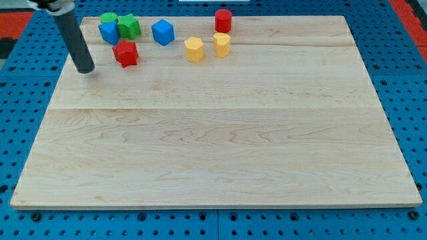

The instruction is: Push the red star closer to yellow hexagon

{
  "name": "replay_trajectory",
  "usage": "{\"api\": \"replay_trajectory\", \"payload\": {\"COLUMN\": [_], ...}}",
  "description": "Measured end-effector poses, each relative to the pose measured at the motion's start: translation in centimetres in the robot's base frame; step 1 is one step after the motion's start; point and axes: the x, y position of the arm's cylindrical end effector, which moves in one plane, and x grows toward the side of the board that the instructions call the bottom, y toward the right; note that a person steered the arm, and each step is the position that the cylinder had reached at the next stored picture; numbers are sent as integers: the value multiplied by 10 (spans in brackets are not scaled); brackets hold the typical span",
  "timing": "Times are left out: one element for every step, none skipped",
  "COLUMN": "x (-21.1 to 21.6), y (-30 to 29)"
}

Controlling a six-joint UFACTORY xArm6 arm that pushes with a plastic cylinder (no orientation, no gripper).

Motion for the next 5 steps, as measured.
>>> {"api": "replay_trajectory", "payload": {"x": [-16,-22,-31,-48,-41], "y": [-12,23,39,45,80]}}
